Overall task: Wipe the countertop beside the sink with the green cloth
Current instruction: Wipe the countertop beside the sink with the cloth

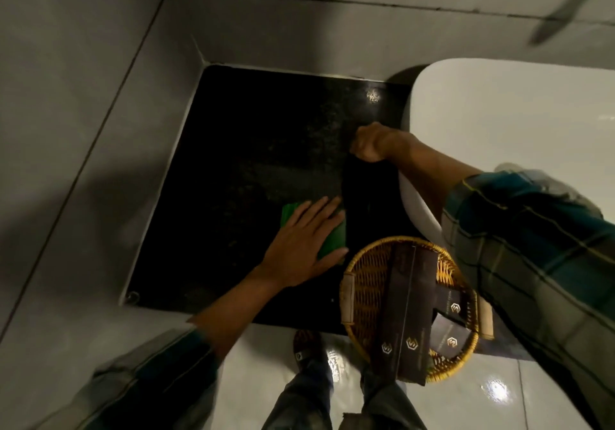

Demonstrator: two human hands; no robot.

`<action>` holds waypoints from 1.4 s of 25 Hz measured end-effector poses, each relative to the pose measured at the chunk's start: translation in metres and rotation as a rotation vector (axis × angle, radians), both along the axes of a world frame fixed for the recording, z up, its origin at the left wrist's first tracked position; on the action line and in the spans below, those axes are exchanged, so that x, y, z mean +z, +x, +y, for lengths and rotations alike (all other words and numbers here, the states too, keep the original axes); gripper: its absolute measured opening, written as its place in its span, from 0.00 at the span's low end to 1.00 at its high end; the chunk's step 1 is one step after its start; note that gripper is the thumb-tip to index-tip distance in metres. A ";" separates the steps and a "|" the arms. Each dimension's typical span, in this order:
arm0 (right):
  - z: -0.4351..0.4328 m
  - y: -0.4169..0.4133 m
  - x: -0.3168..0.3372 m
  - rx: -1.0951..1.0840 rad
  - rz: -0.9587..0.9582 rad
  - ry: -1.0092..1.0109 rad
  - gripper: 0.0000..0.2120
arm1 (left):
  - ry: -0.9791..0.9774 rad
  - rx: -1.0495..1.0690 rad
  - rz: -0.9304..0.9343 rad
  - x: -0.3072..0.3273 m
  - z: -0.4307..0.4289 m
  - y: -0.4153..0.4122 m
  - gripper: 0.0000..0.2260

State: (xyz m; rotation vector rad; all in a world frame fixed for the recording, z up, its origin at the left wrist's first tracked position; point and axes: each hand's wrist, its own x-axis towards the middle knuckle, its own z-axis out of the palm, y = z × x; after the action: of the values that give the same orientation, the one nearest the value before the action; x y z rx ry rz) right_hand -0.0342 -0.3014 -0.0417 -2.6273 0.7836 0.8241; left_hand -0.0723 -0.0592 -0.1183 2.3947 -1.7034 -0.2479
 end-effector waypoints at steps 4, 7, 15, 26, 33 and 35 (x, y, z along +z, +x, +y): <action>-0.006 0.005 -0.003 0.174 0.104 -0.037 0.20 | 0.024 0.016 -0.140 -0.007 0.042 -0.002 0.30; -0.014 0.013 -0.004 0.171 0.107 -0.012 0.19 | 0.012 -0.025 -0.148 -0.012 -0.005 -0.006 0.29; -0.029 0.024 0.027 0.185 0.134 0.050 0.14 | -0.061 0.217 -0.055 -0.015 -0.098 0.065 0.29; 0.031 -0.039 -0.028 0.075 0.047 0.031 0.61 | 0.016 0.500 -0.065 -0.016 -0.122 0.212 0.29; 0.030 -0.037 -0.036 -0.039 -0.043 0.075 0.62 | 0.065 -0.087 -0.077 -0.012 -0.239 0.162 0.28; 0.028 -0.038 -0.036 -0.047 -0.056 0.099 0.63 | 0.032 -0.140 -0.089 -0.014 -0.234 0.178 0.28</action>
State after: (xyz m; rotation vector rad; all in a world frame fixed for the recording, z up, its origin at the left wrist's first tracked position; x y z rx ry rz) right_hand -0.0726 -0.2733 -0.0774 -2.5237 0.7673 0.7536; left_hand 0.1059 -0.2928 -0.1326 2.3438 -1.9242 -0.1926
